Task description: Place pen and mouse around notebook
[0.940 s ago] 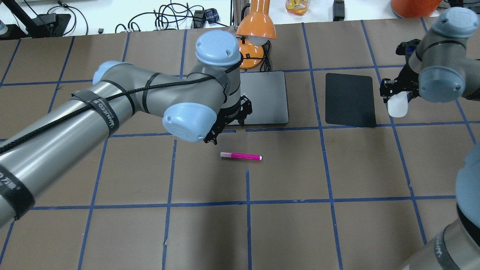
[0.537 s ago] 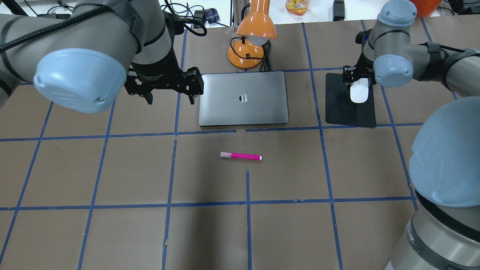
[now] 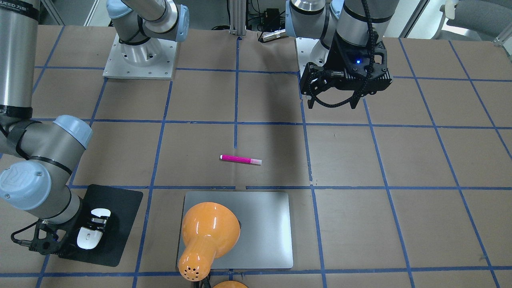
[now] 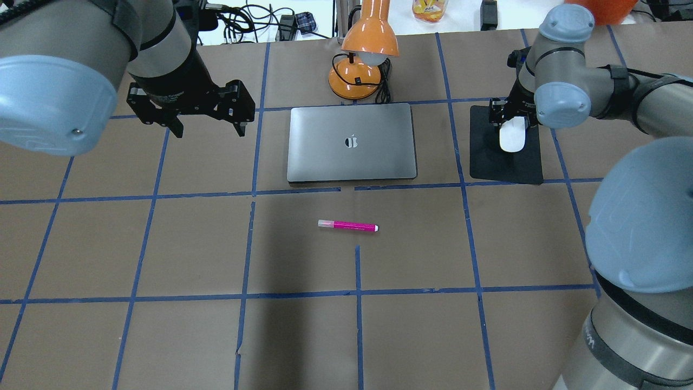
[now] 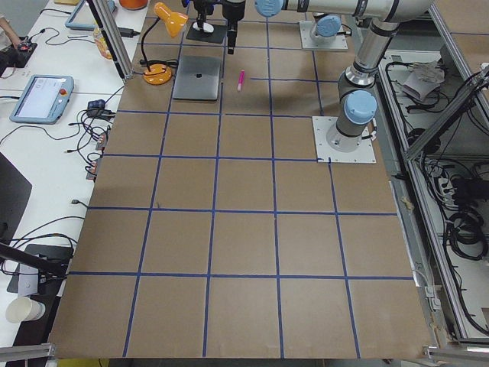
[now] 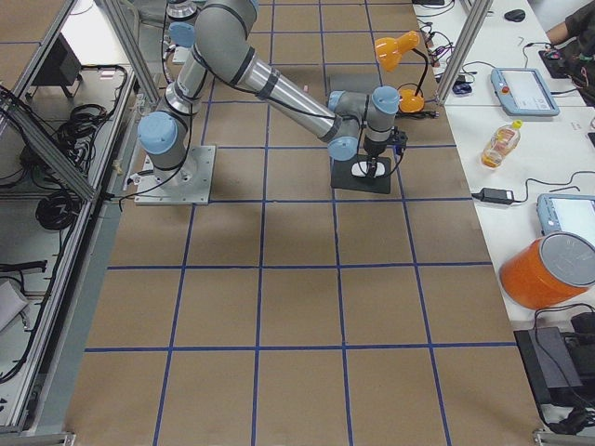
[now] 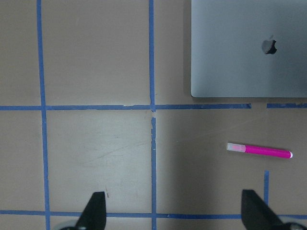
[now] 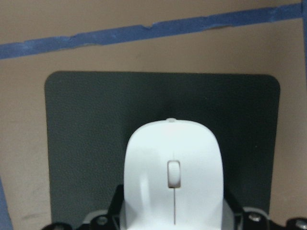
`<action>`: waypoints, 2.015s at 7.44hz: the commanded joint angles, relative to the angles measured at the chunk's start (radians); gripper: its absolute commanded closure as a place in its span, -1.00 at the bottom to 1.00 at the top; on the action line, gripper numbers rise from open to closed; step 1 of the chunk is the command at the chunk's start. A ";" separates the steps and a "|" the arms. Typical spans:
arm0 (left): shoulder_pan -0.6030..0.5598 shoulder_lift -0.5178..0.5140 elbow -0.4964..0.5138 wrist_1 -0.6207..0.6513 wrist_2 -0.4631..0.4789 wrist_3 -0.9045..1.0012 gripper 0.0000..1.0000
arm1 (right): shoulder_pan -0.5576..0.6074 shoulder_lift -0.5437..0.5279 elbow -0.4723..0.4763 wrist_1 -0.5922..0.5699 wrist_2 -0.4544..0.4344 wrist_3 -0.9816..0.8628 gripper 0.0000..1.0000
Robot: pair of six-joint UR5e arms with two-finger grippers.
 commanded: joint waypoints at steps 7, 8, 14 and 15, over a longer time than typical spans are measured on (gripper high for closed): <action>0.004 0.005 -0.002 -0.033 -0.027 0.001 -1.00 | 0.080 -0.473 -0.006 0.517 -0.007 0.006 -1.00; 0.008 0.010 0.000 -0.044 -0.027 0.001 -1.00 | 0.112 -0.540 -0.003 0.593 -0.004 0.006 -1.00; 0.011 0.010 0.000 -0.036 -0.033 0.003 -1.00 | 0.134 -0.607 0.005 0.716 -0.004 0.004 -1.00; 0.011 0.009 0.000 -0.035 -0.033 0.003 -1.00 | 0.134 -0.610 0.005 0.719 -0.001 0.004 -1.00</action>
